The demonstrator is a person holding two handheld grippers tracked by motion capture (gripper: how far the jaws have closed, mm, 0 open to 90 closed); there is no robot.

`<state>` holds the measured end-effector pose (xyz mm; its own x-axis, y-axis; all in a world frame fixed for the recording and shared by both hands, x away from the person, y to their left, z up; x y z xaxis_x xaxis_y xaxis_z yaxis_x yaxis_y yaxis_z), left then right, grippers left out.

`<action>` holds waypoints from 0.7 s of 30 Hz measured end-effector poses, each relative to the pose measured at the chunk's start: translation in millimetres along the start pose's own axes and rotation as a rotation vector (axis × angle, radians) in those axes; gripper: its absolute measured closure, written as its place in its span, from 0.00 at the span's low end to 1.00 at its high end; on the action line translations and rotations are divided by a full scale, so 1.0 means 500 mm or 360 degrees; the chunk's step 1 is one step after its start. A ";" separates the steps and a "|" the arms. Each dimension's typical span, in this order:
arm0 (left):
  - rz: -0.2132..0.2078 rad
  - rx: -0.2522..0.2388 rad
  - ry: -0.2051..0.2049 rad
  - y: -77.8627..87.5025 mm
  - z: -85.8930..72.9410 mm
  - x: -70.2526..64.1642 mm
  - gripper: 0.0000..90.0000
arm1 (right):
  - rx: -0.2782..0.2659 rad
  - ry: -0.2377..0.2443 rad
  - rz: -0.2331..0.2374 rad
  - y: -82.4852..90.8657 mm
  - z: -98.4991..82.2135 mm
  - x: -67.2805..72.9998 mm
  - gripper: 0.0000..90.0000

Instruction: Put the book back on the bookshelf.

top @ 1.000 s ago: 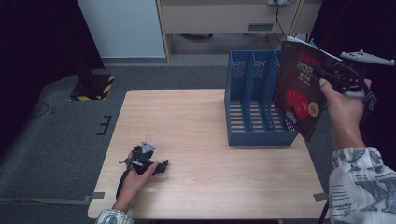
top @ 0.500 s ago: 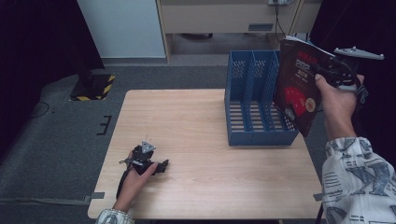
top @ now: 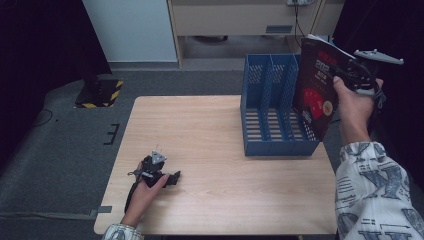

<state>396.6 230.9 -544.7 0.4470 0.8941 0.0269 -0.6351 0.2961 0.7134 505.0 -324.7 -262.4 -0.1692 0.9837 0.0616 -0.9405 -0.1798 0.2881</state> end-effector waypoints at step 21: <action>-0.0001 0.0000 -0.0001 0.000 0.000 0.000 0.00 | -0.0162 0.0065 -0.0033 -0.031 -0.030 0.020 0.97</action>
<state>396.6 230.8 -544.7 0.4481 0.8936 0.0267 -0.6347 0.2969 0.7135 513.2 -311.9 -280.5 -0.1590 0.9871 0.0170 -0.9688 -0.1593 0.1900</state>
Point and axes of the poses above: each handheld gripper's, and its own axes: y roughly backward along the jaws, z roughly out of its top, x roughly to its left, the point moved 1 cm from there along -y, roughly forward along the jaws, and after that the axes turned 2 degrees about z, right-handed, at the moved point
